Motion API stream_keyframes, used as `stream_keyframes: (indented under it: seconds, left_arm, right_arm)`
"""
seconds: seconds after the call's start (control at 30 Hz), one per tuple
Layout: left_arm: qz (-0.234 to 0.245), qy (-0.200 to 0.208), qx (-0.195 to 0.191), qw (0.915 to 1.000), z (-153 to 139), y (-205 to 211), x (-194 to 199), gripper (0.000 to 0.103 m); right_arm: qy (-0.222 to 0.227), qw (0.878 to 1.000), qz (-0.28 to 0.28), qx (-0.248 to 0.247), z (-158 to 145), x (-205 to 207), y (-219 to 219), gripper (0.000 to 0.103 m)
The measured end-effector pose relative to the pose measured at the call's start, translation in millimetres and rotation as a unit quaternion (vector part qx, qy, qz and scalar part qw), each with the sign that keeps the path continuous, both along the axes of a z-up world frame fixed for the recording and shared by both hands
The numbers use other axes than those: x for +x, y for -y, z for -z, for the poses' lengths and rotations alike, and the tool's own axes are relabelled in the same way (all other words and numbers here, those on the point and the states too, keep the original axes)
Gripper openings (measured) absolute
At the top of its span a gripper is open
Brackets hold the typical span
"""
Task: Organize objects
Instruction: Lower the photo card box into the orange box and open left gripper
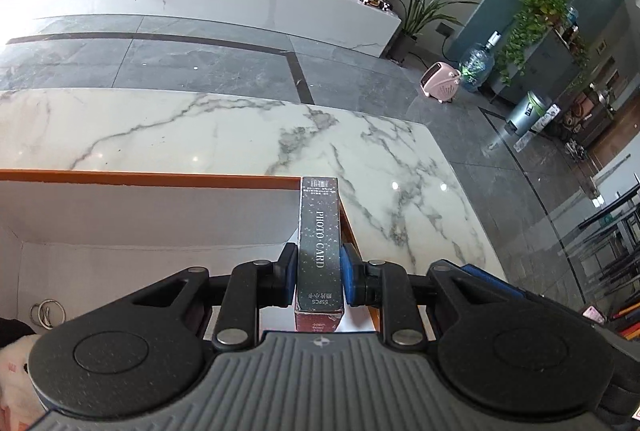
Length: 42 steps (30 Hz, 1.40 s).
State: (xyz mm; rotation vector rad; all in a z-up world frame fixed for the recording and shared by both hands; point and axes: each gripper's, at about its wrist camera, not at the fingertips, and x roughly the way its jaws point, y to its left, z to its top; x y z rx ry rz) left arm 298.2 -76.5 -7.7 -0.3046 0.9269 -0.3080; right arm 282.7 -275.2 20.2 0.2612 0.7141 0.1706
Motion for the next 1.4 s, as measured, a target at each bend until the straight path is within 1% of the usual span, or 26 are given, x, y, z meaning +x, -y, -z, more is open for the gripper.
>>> stream_keyframes:
  seconds: [0.1,0.23,0.33,0.4,0.63,0.73,0.77,0.8,0.87,0.93,0.97,1.07,1.1,1.17,1.27,1.4]
  left_arm:
    - [-0.029,-0.009,-0.011,0.9995,7.3,0.3,3.3,0.026]
    - [-0.064,-0.03,-0.02,0.9973,21.2,3.6,6.3,0.026]
    - [-0.087,-0.053,-0.039,0.994,32.3,-0.4,11.4,0.026]
    - [-0.095,-0.065,-0.047,0.9923,38.0,-3.3,14.6,0.026]
    - [-0.087,-0.123,-0.067,0.9863,57.1,-6.9,19.6,0.028]
    - [-0.077,-0.136,-0.077,0.9847,60.6,-4.6,19.1,0.03]
    - [-0.071,-0.141,-0.082,0.984,61.6,-3.4,19.2,0.028]
    - [-0.069,-0.141,-0.081,0.9843,61.2,-2.5,18.6,0.026]
    - [-0.065,-0.136,-0.072,0.9859,58.5,-0.6,17.8,0.026]
    - [-0.062,-0.135,-0.071,0.9863,56.4,-0.4,17.7,0.027]
    - [-0.062,-0.135,-0.072,0.9862,55.4,-1.3,17.5,0.028]
    - [-0.061,-0.126,-0.075,0.9873,48.8,-5.1,12.8,0.039]
    - [-0.058,-0.12,-0.074,0.9882,45.2,-5.3,10.6,0.04]
    - [-0.053,-0.102,-0.067,0.9911,35.1,-6.1,3.0,0.04]
    - [-0.041,-0.065,-0.049,0.9958,15.6,-6.1,-14.0,0.04]
    - [-0.018,-0.015,-0.028,0.9993,-12.0,-6.3,-42.1,0.044]
  right_arm:
    - [-0.01,1.0,0.011,0.016,6.0,4.8,8.1,0.033]
    - [-0.02,1.0,0.006,0.018,13.2,8.3,7.0,0.033]
    - [-0.024,1.0,0.003,0.016,17.2,9.3,3.9,0.033]
    - [-0.026,1.0,-0.001,0.017,19.4,10.1,2.6,0.033]
    - [-0.033,0.999,-0.001,0.015,25.6,10.9,0.3,0.033]
    - [-0.035,0.999,-0.003,0.014,27.4,10.2,0.3,0.033]
    - [-0.036,0.999,-0.004,0.013,27.8,10.2,-0.1,0.033]
    - [-0.037,0.999,-0.006,0.013,28.0,9.9,-0.9,0.033]
    - [-0.039,0.999,-0.01,0.014,28.7,9.6,-2.0,0.033]
    - [-0.041,0.999,-0.014,0.013,29.2,8.8,-3.6,0.033]
    - [-0.041,0.999,-0.015,0.012,29.2,8.4,-4.4,0.033]
    - [-0.041,0.999,-0.018,0.01,27.8,7.4,-6.1,0.033]
    - [-0.04,0.999,-0.019,0.009,26.7,6.6,-6.5,0.033]
    - [-0.036,0.999,-0.02,0.007,23.0,3.3,-7.3,0.033]
    - [-0.026,0.999,-0.022,0.002,15.4,-4.4,-9.9,0.033]
    - [-0.011,1.0,-0.026,-0.004,3.5,-20.5,-13.0,0.034]
